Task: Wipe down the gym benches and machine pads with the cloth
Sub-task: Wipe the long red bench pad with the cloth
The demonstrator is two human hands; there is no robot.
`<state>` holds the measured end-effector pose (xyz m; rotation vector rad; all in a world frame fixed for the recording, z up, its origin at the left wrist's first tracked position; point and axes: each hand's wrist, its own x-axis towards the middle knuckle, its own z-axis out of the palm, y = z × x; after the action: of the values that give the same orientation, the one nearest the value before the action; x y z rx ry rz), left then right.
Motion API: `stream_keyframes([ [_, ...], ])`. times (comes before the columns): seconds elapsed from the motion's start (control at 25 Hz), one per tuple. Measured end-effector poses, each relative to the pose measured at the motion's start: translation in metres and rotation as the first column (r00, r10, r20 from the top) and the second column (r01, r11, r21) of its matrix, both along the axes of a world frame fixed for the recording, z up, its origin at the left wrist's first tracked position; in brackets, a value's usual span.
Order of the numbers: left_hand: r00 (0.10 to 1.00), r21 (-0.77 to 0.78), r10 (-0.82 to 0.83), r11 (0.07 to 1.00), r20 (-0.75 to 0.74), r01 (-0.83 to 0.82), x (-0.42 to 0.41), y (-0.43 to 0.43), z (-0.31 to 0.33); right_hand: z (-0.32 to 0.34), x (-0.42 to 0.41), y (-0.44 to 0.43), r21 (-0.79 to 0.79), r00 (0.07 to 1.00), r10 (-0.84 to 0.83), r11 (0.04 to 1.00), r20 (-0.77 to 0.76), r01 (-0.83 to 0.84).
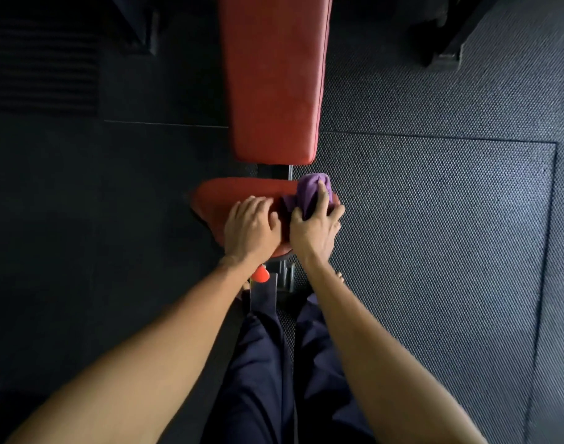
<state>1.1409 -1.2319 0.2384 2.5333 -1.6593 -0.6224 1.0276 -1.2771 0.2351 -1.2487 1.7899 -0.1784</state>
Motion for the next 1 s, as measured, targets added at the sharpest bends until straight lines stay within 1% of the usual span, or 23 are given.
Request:
stream_keyframes([
  [0.04,1.000,0.042,-0.021,0.999,0.010,0.020,-0.007,-0.002,-0.002,-0.004,-0.001,0.003,0.040,1.000,-0.001,0.999,0.004,0.000],
  [0.08,0.999,0.073,-0.029,0.997,0.041,0.026,-0.013,-0.003,-0.004,-0.013,-0.002,0.001,0.094,0.999,-0.043,0.995,0.002,0.043],
  [0.16,0.995,0.063,-0.021,0.998,0.094,0.015,-0.016,-0.001,-0.010,-0.031,-0.005,-0.015,0.184,0.984,-0.179,0.967,-0.013,0.178],
  [0.32,0.993,0.011,0.008,1.000,0.114,-0.009,-0.015,0.000,-0.016,-0.056,-0.002,-0.046,0.168,0.948,-0.313,0.933,-0.054,0.318],
  [0.36,0.994,0.012,0.011,1.000,0.113,-0.012,-0.016,0.000,-0.016,-0.060,-0.002,-0.053,0.182,0.941,-0.333,0.923,-0.067,0.339],
  [0.44,0.994,0.006,0.011,1.000,0.105,-0.012,-0.018,0.000,-0.013,-0.059,-0.006,-0.062,0.210,0.943,-0.318,0.920,-0.098,0.332],
  [0.52,0.995,-0.013,0.022,1.000,0.099,-0.020,-0.018,-0.001,-0.012,-0.051,-0.006,-0.059,0.190,0.967,-0.241,0.948,-0.086,0.254],
  [0.6,0.994,-0.029,0.033,0.999,0.101,-0.030,-0.015,-0.001,-0.012,-0.041,-0.004,-0.039,0.144,0.995,-0.089,0.985,-0.051,0.095],
  [0.68,0.995,-0.021,0.033,0.999,0.094,-0.032,-0.015,-0.001,-0.014,-0.037,-0.006,-0.019,0.105,0.993,0.068,0.993,-0.098,-0.058],
  [0.76,0.995,-0.007,0.045,0.999,0.089,-0.045,-0.018,-0.002,-0.013,-0.044,-0.010,-0.033,0.114,0.962,0.182,0.980,-0.206,-0.161],
  [0.84,0.995,-0.002,0.055,0.998,0.083,-0.055,-0.018,-0.003,-0.012,-0.059,-0.006,-0.063,0.199,0.910,0.282,0.953,-0.304,-0.229],
  [0.88,0.995,-0.010,0.057,0.998,0.078,-0.057,-0.018,-0.004,-0.013,-0.064,0.000,-0.077,0.238,0.886,0.331,0.935,-0.324,-0.262],
  [0.92,0.996,-0.016,0.058,0.998,0.069,-0.057,-0.017,-0.004,-0.013,-0.065,0.007,-0.087,0.254,0.873,0.372,0.919,-0.315,-0.301],
  [1.0,0.997,-0.009,0.056,0.998,0.051,-0.055,-0.016,-0.002,-0.010,-0.055,0.019,-0.085,0.199,0.862,0.443,0.893,-0.247,-0.402],
])
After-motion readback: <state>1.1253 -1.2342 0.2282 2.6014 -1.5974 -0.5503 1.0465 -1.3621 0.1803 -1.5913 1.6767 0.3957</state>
